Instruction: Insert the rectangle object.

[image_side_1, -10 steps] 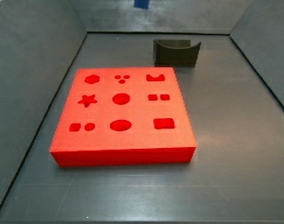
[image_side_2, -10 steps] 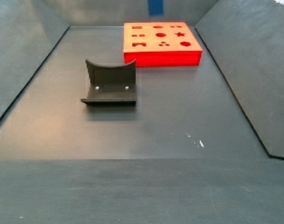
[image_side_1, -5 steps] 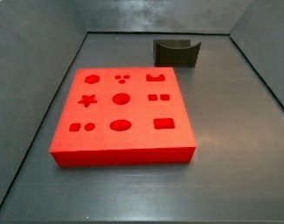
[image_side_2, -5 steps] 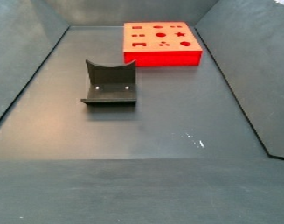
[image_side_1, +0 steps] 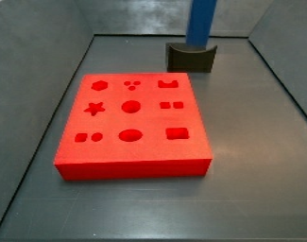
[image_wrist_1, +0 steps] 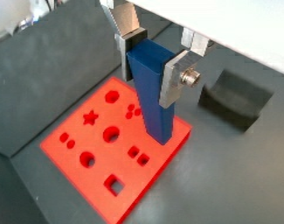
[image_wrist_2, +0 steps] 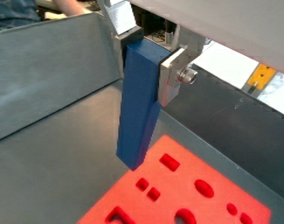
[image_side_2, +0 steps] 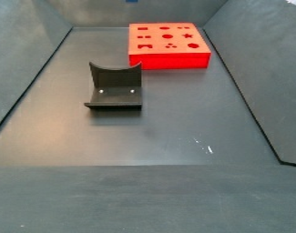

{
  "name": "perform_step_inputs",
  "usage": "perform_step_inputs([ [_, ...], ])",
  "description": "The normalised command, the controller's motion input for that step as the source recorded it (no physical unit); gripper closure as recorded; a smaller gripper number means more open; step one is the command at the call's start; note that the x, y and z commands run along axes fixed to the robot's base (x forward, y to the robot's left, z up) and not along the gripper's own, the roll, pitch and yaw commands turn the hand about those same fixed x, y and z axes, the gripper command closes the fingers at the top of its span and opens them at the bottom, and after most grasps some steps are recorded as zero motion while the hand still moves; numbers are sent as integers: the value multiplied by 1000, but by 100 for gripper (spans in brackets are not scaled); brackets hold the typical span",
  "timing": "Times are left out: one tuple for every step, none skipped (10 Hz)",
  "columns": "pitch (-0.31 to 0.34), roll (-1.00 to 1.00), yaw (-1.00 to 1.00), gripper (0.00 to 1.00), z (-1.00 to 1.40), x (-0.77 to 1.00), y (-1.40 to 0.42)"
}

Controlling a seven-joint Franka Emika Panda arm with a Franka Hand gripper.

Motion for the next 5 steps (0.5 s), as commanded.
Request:
perform_step_inputs([
  [-143,110,54,100,-620,-94,-1000],
  [-27,159,203,100,-666,-200,-1000],
  [-34,133,217,100,-529,-214,-1000],
  [-80,157,257,100,-517,-334,-971],
  [-114,160,260,100,-477,-423,-940],
])
